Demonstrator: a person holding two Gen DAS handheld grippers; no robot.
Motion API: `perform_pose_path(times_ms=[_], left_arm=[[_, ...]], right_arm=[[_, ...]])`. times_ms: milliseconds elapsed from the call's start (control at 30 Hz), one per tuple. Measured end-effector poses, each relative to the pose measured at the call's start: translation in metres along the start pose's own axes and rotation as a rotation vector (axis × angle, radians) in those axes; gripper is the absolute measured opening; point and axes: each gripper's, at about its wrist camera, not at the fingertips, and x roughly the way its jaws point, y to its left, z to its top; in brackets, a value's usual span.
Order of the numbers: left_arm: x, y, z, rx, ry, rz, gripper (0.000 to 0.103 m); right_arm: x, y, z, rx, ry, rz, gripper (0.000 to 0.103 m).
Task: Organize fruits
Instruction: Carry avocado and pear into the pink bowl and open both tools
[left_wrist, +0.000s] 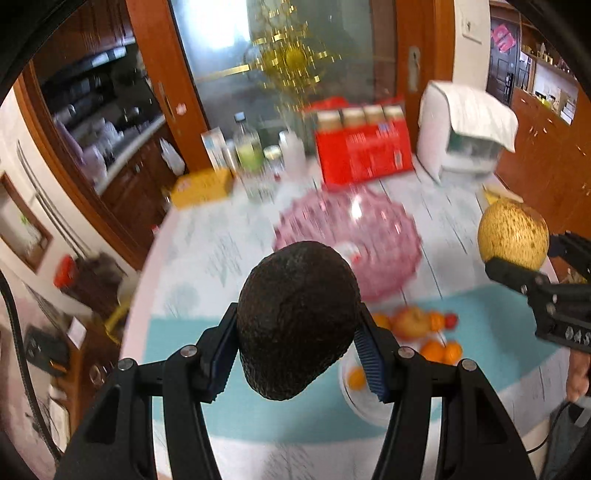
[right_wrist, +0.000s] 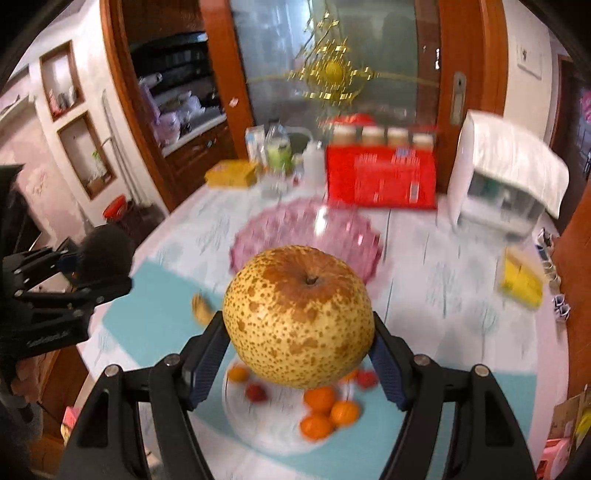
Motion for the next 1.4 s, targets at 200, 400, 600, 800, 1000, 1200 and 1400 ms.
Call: perform_pose_path(times_ms=[200, 400, 600, 800, 1000, 1200, 1400], left_arm=[[0.034, 0.01, 0.071, 0.039, -0.06, -0.016, 0.057], [0.13, 0.009, 0.092, 0.051, -0.016, -0.095, 0.057], [0.238, -0.008, 0.072, 0.108, 0.126, -0.144, 0.057], [0.307, -0.022, 0.057, 0.157, 0.211, -0.174, 0.057], [0.335, -0.03, 0.052, 0.212, 0.215, -0.196, 0.057], [0.338, -0.037, 0.049, 0.28, 0.197, -0.22, 0.058], [0.332, -0.04, 0.042, 0.345, 0.181, -0.22, 0.066]], right_arm=[[0.049, -0.019, 0.059, 0.107, -0.001, -0.063, 0.073], [0.136, -0.035, 0.063, 0.248, 0.113, -0.108, 0.073], [0.214, -0.041, 0.031, 0.307, 0.245, -0.155, 0.073], [0.265, -0.035, 0.02, 0.238, 0.317, -0.19, 0.073], [0.297, -0.035, 0.016, 0.182, 0.365, -0.179, 0.074], [0.302, -0.036, 0.018, 0.114, 0.353, -0.144, 0.074], [0.306, -0.031, 0.015, 0.041, 0.367, -0.106, 0.074]])
